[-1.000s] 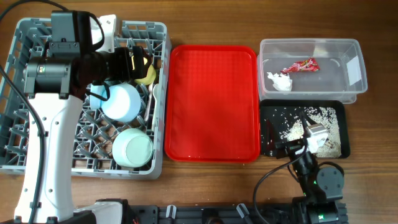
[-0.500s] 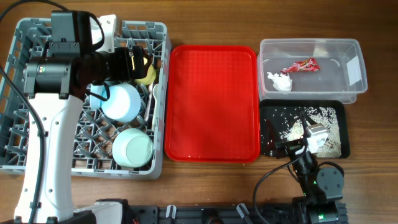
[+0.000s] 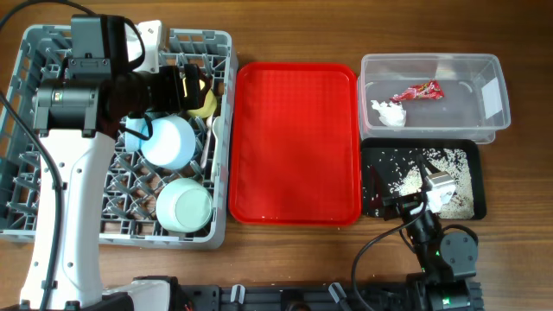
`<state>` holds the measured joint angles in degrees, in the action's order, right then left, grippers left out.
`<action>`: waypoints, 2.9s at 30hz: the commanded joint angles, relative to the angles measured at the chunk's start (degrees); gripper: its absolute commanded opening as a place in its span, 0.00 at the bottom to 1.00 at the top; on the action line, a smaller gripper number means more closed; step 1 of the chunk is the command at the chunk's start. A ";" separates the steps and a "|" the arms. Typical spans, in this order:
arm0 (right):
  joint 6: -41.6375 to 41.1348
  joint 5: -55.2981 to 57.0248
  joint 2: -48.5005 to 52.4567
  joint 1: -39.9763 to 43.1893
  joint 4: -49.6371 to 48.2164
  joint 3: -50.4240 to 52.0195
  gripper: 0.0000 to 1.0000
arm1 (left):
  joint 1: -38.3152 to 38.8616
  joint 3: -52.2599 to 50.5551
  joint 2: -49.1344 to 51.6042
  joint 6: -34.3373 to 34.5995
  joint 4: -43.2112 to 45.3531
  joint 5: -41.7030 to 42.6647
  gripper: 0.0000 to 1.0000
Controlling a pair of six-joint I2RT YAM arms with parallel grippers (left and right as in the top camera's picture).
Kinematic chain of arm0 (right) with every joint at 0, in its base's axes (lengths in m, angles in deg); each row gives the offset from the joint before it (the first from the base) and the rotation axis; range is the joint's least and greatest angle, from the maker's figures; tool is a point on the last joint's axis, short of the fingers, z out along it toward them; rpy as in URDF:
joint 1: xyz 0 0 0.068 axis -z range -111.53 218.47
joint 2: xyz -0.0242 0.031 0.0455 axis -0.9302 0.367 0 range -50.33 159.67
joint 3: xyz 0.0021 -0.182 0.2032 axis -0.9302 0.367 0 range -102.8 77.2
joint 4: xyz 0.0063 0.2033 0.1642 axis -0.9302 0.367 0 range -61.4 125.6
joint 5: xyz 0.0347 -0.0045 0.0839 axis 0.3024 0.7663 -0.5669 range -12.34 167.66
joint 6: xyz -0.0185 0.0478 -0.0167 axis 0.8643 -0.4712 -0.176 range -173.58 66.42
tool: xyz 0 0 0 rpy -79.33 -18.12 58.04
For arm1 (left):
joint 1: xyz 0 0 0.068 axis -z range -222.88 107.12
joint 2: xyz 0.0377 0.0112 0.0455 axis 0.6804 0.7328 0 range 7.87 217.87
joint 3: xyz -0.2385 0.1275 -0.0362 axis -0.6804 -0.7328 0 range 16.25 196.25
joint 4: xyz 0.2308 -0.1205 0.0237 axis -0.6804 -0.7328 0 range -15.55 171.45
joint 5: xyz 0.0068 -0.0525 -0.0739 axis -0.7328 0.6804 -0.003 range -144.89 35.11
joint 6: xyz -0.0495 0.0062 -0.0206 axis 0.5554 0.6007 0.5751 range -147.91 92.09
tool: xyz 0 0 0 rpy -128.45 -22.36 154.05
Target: Sort waste into correct bins and load items into the dishwasher rack
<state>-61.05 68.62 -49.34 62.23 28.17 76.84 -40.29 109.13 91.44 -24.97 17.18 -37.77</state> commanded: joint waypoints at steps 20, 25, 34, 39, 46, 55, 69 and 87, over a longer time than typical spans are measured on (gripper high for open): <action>-0.55 -1.36 -0.72 -0.33 -0.35 0.07 1.00 | 0.11 -22.12 -40.33 -0.09 0.59 -5.29 1.00; -0.59 -1.36 -0.72 -0.33 -0.35 0.07 1.00 | 0.07 -34.80 -54.82 -0.09 0.13 -7.82 1.00; -0.55 -1.36 -0.72 -0.33 -0.35 0.07 1.00 | -2.29 -52.98 -73.50 -0.07 12.37 -8.52 1.00; -0.57 -1.36 -0.72 -0.33 -0.35 0.07 1.00 | -5.09 -63.67 -79.84 0.59 36.24 -2.91 1.00; -0.55 -1.36 -0.72 -0.33 -0.35 0.07 1.00 | -6.25 -75.93 -83.38 0.83 69.11 1.62 1.00; -0.57 -1.36 -0.72 -0.33 -0.35 0.07 1.00 | -6.19 -85.68 -83.38 4.96 72.94 0.63 1.00; -0.57 -1.36 -0.72 -0.33 -0.35 0.07 1.00 | -1.73 -92.54 -83.38 21.81 73.02 -19.26 1.00; -0.55 -1.36 -0.72 -0.33 -0.35 0.07 1.00 | -0.20 -92.54 -83.38 9.51 60.81 -25.94 1.00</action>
<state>-61.20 68.23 -49.45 62.23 28.17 76.84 -40.88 16.63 8.60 -13.15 78.19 -62.18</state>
